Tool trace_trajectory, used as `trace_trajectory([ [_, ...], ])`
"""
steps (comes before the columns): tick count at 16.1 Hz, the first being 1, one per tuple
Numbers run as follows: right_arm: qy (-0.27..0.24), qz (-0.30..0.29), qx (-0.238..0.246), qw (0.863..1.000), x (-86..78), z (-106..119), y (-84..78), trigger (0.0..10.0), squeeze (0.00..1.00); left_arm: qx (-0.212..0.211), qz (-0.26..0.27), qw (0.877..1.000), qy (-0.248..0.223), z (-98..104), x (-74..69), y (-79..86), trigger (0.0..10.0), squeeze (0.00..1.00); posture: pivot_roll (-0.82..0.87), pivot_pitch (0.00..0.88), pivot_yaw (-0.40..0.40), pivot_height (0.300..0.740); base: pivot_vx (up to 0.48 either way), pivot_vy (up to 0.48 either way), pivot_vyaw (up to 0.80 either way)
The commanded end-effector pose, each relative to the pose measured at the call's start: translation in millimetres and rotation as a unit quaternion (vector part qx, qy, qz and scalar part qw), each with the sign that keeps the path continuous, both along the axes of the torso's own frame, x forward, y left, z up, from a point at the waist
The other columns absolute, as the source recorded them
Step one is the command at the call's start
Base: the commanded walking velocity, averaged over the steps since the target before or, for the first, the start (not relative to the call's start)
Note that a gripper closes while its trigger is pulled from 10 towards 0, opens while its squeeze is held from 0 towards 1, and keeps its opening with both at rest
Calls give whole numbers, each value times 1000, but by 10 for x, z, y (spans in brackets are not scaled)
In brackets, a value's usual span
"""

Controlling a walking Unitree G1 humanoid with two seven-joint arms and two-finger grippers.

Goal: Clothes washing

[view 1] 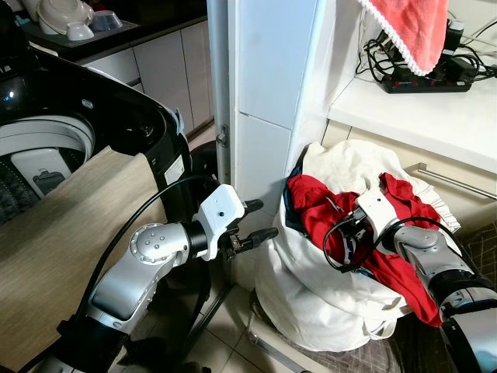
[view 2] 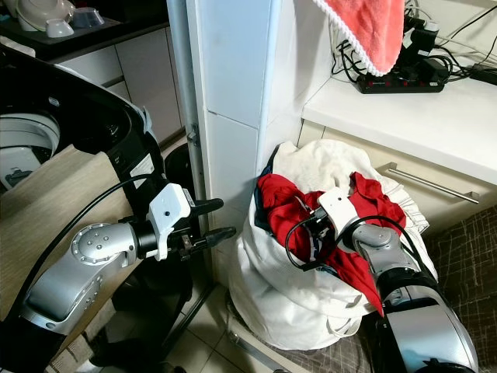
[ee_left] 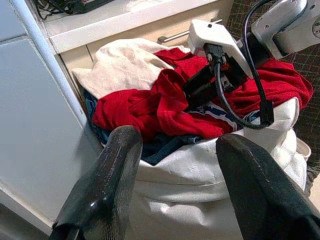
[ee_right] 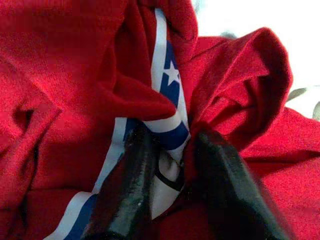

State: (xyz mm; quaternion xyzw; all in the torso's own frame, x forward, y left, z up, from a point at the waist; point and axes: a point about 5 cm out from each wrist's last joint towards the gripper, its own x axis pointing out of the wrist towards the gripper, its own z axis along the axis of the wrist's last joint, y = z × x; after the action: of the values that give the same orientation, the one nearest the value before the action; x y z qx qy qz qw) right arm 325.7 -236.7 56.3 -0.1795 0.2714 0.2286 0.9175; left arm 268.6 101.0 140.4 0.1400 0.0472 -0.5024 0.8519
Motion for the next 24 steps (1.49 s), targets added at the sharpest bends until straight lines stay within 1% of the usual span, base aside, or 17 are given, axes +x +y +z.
trace_trajectory([
  [1,-14,-2,11,1000,65,98,-9,0,0,7,4,1000,-6,11,30,24,10000,0,-55,0,11,740,0,0,0],
  [2,-19,-3,21,1000,77,128,-17,0,0,7,5,1000,-7,15,33,24,10000,0,-52,0,7,740,0,0,0],
  [4,-55,17,63,996,119,349,-108,0,0,8,13,1000,-18,58,41,52,10000,0,-48,0,1,740,0,0,0],
  [6,-90,40,106,989,111,597,-202,0,0,10,17,999,-30,110,54,69,10000,0,-51,0,2,740,0,0,0],
  [7,-101,54,115,987,91,694,-230,0,0,4,18,999,-37,151,71,58,10000,0,-51,0,2,740,0,0,0],
  [8,-109,71,127,983,56,795,-238,0,0,-14,20,999,-41,217,93,29,10000,0,-65,0,8,740,0,0,0],
  [10,-134,123,215,960,-60,1144,-116,0,0,-88,21,995,-52,473,171,-120,10000,0,-75,0,12,740,0,0,0],
  [11,-143,147,243,948,-122,1271,-43,0,0,-105,15,993,-60,554,185,-178,10000,0,-83,0,18,740,0,0,0],
  [12,-153,159,262,940,-177,1392,10,0,0,-118,10,991,-64,613,193,-225,10000,0,-86,0,19,740,0,0,0],
  [13,-155,154,235,947,-177,1373,-1,0,0,-120,9,991,-63,613,194,-230,10000,0,-91,0,22,740,0,0,0],
  [14,-155,138,188,960,-151,1294,-32,4118,0,-116,9,992,-58,587,191,-225,10000,0,-91,0,22,740,0,0,0],
  [15,-140,104,158,972,-120,1176,-68,10000,0,-97,6,994,-52,525,177,-209,10000,0,-91,0,22,740,0,0,0],
  [16,-122,70,140,980,-103,1077,-90,10000,686,-71,-2,996,-45,453,153,-188,10000,0,-87,0,23,740,0,0,0],
  [17,-98,36,126,986,-91,967,-101,10000,1000,-48,-12,998,-30,369,112,-158,10000,0,-84,0,21,740,0,0,0],
  [19,-64,-6,63,996,-89,790,-129,10000,1000,-21,-17,1000,-15,273,66,-111,10000,0,-84,0,21,740,0,0,0],
  [21,-51,-51,71,995,-26,668,-142,10000,1000,-14,-12,1000,-12,233,56,-97,10000,0,-78,0,19,740,0,0,0],
  [24,-29,-85,68,994,41,598,-157,10000,1000,-3,-14,1000,-7,199,36,-87,10000,0,-73,0,15,740,0,0,0],
])
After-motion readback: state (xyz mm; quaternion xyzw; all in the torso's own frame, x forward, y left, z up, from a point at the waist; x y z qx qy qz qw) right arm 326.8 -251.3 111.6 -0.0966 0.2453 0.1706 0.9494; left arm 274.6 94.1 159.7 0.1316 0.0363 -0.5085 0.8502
